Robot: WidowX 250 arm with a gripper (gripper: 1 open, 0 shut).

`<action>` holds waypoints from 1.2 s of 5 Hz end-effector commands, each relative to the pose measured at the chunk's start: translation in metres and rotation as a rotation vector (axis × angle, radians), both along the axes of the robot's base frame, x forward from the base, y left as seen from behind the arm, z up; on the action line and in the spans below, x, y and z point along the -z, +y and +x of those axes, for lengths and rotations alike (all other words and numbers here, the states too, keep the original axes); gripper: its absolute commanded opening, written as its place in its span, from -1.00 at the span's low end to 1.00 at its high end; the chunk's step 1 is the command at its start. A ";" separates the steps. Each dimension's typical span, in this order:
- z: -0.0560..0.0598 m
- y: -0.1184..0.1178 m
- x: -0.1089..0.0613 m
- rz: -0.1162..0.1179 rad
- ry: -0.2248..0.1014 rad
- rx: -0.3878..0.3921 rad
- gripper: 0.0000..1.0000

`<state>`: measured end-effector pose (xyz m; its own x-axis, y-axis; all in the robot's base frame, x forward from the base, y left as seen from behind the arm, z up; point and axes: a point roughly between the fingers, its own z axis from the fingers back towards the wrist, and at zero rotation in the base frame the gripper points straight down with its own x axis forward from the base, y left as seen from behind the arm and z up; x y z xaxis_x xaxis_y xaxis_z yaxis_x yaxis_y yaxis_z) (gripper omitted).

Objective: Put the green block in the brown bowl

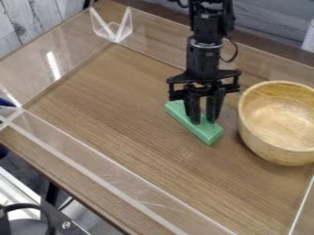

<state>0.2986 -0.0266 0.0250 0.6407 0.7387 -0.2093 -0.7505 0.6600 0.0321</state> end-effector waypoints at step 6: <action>0.004 0.017 -0.052 -0.009 -0.037 0.043 -1.00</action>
